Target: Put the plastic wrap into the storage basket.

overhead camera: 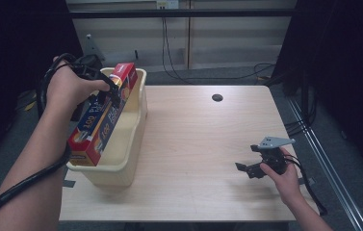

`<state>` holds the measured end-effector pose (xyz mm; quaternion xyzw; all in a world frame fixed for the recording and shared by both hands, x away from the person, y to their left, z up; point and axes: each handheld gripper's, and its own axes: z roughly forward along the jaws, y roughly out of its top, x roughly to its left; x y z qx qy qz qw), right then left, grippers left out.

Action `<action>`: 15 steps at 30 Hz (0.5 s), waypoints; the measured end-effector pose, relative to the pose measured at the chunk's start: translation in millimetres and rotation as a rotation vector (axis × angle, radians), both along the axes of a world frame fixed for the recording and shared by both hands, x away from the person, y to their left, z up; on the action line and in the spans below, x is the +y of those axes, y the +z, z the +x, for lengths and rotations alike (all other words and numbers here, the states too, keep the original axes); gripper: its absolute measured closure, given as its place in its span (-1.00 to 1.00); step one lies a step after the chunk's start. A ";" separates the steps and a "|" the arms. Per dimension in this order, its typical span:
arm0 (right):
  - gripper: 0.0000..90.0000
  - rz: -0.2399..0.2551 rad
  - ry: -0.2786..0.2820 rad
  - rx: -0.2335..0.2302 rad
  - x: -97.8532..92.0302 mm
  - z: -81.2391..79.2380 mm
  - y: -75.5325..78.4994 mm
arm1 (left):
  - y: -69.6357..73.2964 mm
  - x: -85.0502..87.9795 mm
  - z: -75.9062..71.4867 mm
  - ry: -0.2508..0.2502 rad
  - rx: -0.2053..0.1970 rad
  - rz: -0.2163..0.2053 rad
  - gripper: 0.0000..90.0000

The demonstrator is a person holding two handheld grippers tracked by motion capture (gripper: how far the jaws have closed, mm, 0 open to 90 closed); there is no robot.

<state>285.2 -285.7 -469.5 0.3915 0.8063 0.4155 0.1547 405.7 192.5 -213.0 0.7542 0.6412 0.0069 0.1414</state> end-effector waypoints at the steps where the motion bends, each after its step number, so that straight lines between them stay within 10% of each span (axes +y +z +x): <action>1: -0.94 -0.001 -0.001 -0.002 0.1 0.1 -0.1 | -1.1 0.6 0.1 0.000 0.000 0.002 -0.10; 15: -0.94 -0.014 0.002 -0.004 1.0 -0.3 0.2 | -15.0 8.4 -2.8 0.011 0.015 0.001 -0.10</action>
